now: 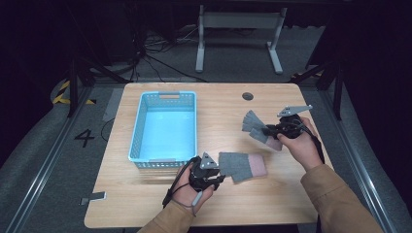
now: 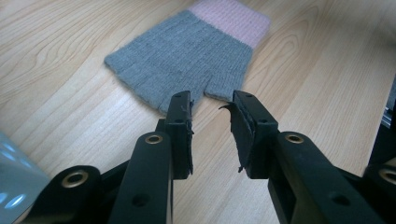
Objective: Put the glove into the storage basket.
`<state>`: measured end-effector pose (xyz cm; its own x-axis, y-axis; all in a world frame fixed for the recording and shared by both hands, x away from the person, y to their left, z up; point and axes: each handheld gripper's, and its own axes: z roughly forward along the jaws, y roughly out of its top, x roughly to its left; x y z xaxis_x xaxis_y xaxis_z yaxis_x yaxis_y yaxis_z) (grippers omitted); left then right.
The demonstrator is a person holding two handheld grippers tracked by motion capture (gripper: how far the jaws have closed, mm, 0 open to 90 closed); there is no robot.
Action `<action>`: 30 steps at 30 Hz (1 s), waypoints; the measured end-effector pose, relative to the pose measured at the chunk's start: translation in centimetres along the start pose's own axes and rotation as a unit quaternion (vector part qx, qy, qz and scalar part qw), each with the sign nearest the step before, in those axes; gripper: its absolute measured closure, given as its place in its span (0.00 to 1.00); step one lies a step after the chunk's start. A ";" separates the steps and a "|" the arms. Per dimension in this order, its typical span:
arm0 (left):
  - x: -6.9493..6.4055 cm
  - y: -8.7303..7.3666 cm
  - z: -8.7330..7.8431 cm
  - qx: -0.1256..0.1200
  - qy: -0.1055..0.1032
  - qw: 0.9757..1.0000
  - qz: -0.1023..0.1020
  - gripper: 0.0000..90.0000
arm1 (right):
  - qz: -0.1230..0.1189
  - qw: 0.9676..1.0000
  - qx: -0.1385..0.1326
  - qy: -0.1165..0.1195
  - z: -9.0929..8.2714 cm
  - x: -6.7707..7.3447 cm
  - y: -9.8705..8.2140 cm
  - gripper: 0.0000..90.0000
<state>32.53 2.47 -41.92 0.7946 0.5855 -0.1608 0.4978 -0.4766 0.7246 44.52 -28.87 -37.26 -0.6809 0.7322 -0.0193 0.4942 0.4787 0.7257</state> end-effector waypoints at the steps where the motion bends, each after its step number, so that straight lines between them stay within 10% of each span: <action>1: 0.0 0.0 0.0 -0.001 -0.001 1.000 0.000 0.77 | 0.000 1.000 0.000 0.000 0.0 0.0 0.0 0.87; 15: -0.1 0.2 0.2 0.001 -0.004 1.000 0.003 0.77 | -0.067 0.996 0.002 0.062 -1.9 3.6 -0.3 0.87; 30: 0.0 0.2 0.3 0.004 -0.004 1.000 0.004 0.77 | -0.105 0.987 0.013 0.118 -0.2 5.8 -2.5 0.86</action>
<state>32.71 2.15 -42.01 0.8012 0.5762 -0.1613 0.4945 -0.4857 0.7208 39.26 -25.96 -39.06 -0.8754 0.4833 -0.0043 0.3401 0.6224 0.7049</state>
